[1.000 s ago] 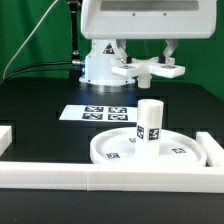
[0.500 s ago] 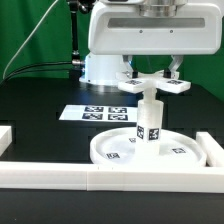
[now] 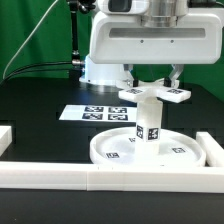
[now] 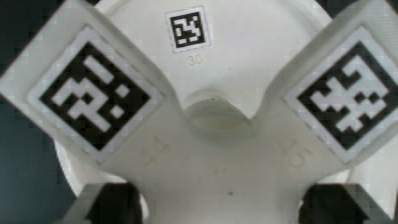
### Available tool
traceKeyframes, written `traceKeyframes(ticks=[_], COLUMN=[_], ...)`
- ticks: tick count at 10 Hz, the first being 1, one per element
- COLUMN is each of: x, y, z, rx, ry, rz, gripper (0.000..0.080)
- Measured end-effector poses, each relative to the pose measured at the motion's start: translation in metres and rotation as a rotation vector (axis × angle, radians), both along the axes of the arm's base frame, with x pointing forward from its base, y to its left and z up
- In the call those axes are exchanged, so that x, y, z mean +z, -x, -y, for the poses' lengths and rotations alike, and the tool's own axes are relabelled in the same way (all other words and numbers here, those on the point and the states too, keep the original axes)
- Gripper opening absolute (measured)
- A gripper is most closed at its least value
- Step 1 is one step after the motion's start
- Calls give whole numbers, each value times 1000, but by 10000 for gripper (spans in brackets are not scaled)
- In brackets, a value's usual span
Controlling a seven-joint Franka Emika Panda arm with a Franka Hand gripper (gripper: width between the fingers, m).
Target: Assemble round table
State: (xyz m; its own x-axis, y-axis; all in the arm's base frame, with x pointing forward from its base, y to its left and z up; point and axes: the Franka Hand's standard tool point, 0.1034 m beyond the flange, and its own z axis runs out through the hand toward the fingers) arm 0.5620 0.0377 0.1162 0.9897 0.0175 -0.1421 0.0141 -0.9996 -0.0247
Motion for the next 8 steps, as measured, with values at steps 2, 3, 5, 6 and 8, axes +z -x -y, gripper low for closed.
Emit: traceKeyframes(ticks=[2,3,5,6,8], x=[-5,-9,-9,-9,-9], y=[0,0,-2,-2,-2], z=[1,0,0,0,0], rx=[0,1,1,1,1], ry=[3,5,5,5,5], rz=[6,13,21,21,21], gripper=[438,438,438,438,438])
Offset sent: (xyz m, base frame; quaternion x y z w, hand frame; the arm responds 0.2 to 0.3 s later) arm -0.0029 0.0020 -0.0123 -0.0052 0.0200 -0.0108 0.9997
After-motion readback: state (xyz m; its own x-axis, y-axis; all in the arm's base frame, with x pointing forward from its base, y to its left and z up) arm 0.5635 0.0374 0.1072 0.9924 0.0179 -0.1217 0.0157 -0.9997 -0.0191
